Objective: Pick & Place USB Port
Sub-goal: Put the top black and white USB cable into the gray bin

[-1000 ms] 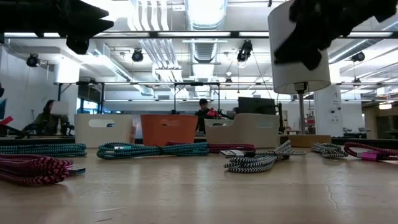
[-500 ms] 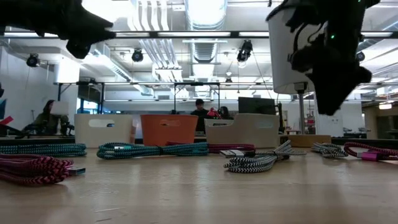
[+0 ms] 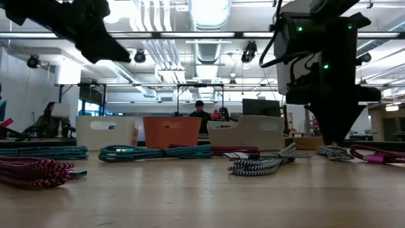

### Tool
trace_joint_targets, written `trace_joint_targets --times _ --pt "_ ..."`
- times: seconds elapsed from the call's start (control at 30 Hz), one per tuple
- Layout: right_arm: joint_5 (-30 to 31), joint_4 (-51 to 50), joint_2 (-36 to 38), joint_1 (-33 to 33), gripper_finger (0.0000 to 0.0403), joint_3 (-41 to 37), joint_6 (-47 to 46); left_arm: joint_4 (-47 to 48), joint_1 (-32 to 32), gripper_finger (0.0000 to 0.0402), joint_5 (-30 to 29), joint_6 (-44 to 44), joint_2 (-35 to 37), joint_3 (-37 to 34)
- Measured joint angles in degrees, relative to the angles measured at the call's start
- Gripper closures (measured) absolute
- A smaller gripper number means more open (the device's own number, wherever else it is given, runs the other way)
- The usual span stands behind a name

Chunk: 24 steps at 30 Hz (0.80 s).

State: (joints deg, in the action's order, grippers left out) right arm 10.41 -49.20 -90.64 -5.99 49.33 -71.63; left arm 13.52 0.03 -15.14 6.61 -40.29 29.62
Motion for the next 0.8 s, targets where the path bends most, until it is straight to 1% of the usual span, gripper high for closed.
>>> trace_joint_targets --times 0.23,0.4,0.57,0.7,0.8 --pt "0.74 2.20 0.18 -0.01 0.0273 0.12 -0.62 -0.41 -0.02 0.0254 0.00 1.00 -1.53 0.00" --pt "1.61 2.21 -0.50 0.05 0.0273 -0.09 -5.02 -0.63 -0.02 0.0255 0.00 1.03 -1.61 0.00" --pt "1.74 2.38 -3.46 0.01 0.0273 -0.36 -7.87 -0.65 -0.02 0.0254 0.00 1.05 -1.62 0.00" --pt "2.56 3.03 -6.32 -0.04 0.0273 -0.16 -7.16 -0.62 -0.02 0.0255 0.00 1.07 -1.62 0.00" --pt "3.04 3.09 -7.48 -0.06 0.0285 0.25 -4.97 -0.64 -0.01 0.0254 0.00 1.07 -1.62 0.00"
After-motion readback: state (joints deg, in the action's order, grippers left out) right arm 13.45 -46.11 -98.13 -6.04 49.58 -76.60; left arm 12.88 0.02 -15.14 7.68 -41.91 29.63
